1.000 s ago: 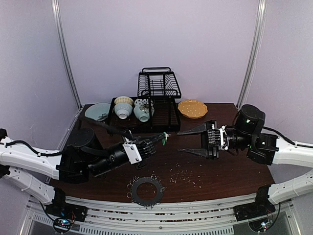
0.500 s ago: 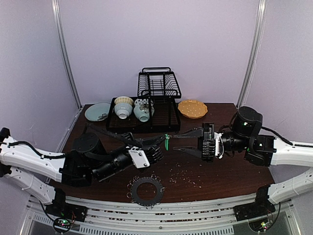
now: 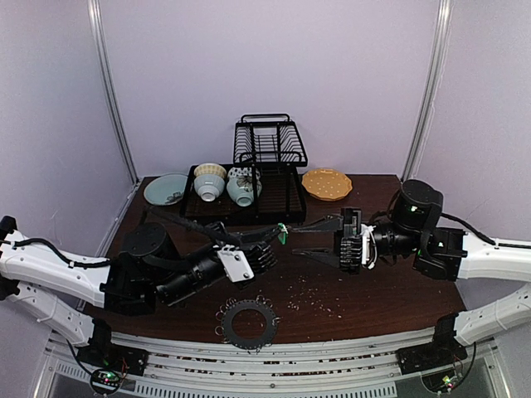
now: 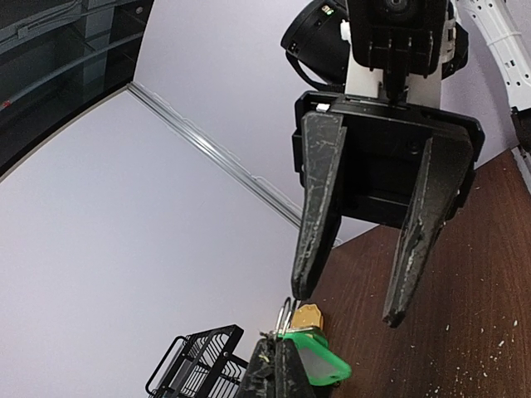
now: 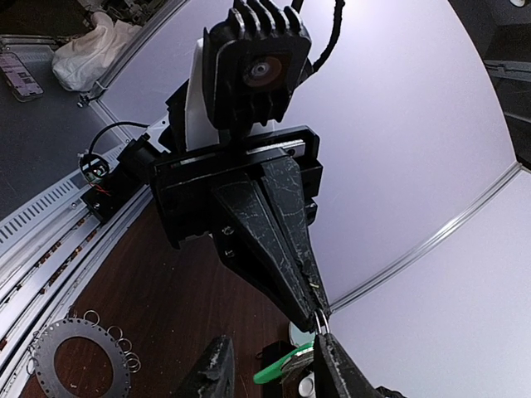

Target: Put the keys on the keyring

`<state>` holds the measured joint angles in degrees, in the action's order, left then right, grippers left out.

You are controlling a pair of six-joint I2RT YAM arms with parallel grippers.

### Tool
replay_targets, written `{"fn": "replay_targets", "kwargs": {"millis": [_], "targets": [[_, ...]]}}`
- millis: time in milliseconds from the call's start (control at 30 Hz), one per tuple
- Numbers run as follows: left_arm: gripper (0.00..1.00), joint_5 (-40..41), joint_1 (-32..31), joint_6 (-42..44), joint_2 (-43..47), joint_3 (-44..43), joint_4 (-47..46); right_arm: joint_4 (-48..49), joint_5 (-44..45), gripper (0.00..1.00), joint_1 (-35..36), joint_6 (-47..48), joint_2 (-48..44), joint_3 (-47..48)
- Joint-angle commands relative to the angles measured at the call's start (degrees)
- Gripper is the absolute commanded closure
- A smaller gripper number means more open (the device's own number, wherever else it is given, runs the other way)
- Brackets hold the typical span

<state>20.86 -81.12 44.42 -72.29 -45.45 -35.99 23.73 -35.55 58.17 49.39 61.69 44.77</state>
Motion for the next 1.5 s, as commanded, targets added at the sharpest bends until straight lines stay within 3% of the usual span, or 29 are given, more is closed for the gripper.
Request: {"fn": "replay_targets", "kwargs": {"millis": [0,567,1467], "targets": [[1.0,-0.7,-0.3,-0.9,0.0,-1.5,-2.4,0.4,0.7,0.65,0.4,0.2,0.2,1.6],[1.0,-0.3,-0.3,-2.7,-0.4,-1.2,-4.3,2.7,-0.8,0.63,0.1,-1.1,-2.7,-0.5],[1.0,-0.7,-0.3,-3.9,-0.4,-1.1,-4.8,2.1,-1.1,0.64,0.1,-1.2,0.3,0.9]]}}
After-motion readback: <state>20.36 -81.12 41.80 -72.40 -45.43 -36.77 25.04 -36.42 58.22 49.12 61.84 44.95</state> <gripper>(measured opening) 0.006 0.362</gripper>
